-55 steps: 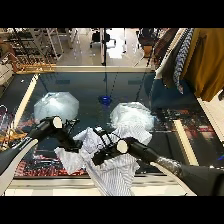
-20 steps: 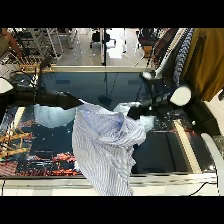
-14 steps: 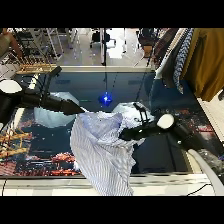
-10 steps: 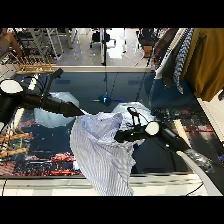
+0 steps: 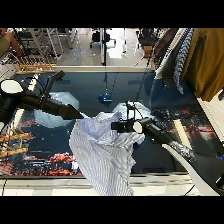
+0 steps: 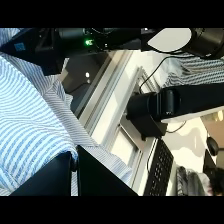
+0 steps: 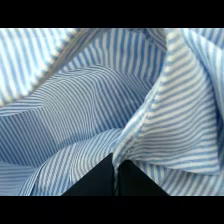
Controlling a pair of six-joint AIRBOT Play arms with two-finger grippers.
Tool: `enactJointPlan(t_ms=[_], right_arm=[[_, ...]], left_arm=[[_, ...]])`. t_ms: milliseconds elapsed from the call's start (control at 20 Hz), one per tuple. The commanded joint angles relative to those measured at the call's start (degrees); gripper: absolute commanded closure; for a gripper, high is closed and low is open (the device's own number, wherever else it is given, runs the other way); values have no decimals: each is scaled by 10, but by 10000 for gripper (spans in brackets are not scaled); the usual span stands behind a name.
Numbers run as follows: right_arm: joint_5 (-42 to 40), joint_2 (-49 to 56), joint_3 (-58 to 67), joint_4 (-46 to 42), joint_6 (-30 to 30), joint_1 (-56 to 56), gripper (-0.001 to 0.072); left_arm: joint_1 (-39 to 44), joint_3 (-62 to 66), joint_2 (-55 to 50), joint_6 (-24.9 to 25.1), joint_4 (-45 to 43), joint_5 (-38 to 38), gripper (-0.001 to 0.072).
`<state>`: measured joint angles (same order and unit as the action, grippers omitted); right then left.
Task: Fold the clothes and pants, and hang the long-sleeved shirts on hangers.
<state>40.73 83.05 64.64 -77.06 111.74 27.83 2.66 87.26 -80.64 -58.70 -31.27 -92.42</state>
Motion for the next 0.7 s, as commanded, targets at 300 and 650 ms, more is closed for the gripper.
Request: enactJointPlan(t_ms=[300, 650], right_arm=[[288, -69, 482, -115, -156, -36, 692], [203, -31, 444, 63, -197, -18, 692]], left_arm=[[-106, 130, 0, -55, 148, 31, 692], [-150, 183, 2, -159, -35, 31, 213]])
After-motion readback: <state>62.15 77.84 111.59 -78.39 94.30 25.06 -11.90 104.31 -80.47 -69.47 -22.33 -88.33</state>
